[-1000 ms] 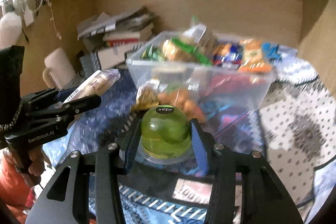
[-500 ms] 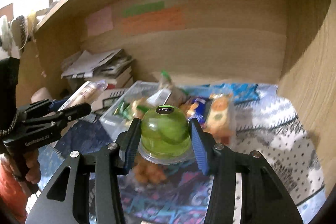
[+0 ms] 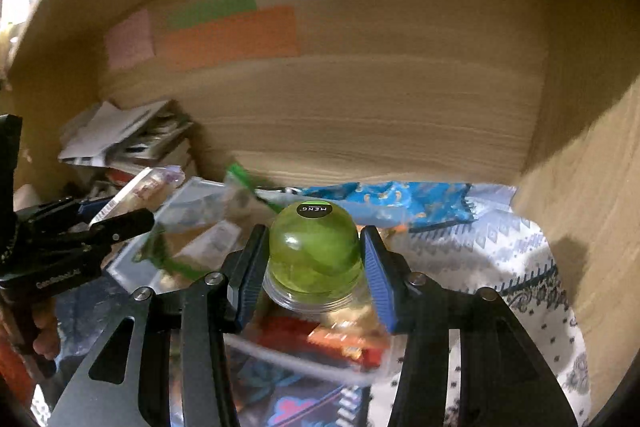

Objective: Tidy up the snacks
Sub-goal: 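Carry the biscuit roll and jelly cup into the clear box and release, then grasp the yellow chip bag with the left gripper while the right grasps the fried-snack bag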

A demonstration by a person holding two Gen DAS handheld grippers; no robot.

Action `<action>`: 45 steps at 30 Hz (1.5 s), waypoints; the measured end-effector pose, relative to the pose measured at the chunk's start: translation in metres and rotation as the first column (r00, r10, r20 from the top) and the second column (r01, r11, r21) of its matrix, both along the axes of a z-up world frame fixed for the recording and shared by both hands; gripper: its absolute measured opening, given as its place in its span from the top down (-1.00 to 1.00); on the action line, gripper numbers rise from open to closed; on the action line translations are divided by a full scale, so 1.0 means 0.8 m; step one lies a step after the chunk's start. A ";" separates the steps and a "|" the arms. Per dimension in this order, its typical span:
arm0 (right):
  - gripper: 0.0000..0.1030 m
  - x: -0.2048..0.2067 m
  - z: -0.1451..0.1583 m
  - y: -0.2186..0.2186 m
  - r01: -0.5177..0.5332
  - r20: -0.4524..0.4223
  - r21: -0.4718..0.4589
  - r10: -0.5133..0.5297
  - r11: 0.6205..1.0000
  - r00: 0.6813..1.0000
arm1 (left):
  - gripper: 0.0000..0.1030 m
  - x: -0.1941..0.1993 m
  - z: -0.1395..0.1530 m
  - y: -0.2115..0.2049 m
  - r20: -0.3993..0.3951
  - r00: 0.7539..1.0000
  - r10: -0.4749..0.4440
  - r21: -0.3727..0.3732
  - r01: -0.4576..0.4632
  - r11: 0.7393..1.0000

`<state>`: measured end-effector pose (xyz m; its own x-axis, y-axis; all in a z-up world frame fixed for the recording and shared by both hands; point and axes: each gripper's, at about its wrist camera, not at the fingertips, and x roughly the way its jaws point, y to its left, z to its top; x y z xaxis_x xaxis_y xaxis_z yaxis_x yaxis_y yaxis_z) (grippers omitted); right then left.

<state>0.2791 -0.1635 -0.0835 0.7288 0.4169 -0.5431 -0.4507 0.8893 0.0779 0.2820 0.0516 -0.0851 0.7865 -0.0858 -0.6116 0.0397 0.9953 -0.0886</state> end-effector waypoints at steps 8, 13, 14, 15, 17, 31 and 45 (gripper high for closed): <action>0.14 0.032 -0.012 0.000 0.008 -0.080 -0.008 -0.008 1.000 0.997 | 0.11 0.030 -0.016 -0.001 -0.043 0.999 -0.024 -0.020 0.023 1.000; 0.14 0.017 0.001 0.002 0.001 -0.035 0.002 -0.001 1.000 0.999 | 0.10 0.020 -0.012 -0.007 -0.028 0.999 -0.040 -0.004 0.040 0.999; 0.14 0.013 0.003 0.003 -0.005 -0.031 0.003 0.005 1.000 1.000 | 0.10 0.016 -0.010 -0.007 -0.022 0.999 -0.040 -0.002 0.040 0.999; 0.14 0.009 0.004 0.004 -0.015 -0.030 0.004 0.015 1.000 0.999 | 0.09 0.011 -0.007 -0.006 -0.014 0.999 -0.041 -0.003 0.041 0.999; 0.14 0.000 0.004 0.007 -0.033 -0.030 0.006 0.034 0.999 0.999 | 0.09 -0.002 -0.002 -0.004 0.000 0.999 -0.044 0.000 0.044 0.999; -0.02 -0.077 -0.045 0.043 -0.186 -0.151 0.023 0.188 0.982 0.971 | -0.14 -0.094 -0.022 0.023 -0.040 0.999 -0.029 0.011 0.030 0.999; -0.09 -0.067 -0.107 0.070 -0.237 -0.329 -0.015 0.219 0.971 0.918 | -0.26 -0.118 -0.075 0.021 -0.155 0.987 -0.051 -0.044 0.045 0.998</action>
<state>0.2257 -0.1074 -0.1689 0.3986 0.5149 -0.7589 -0.6004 0.7720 0.2084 0.1878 0.0688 -0.1448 0.6760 -0.1486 -0.7218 0.0699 0.9880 -0.1379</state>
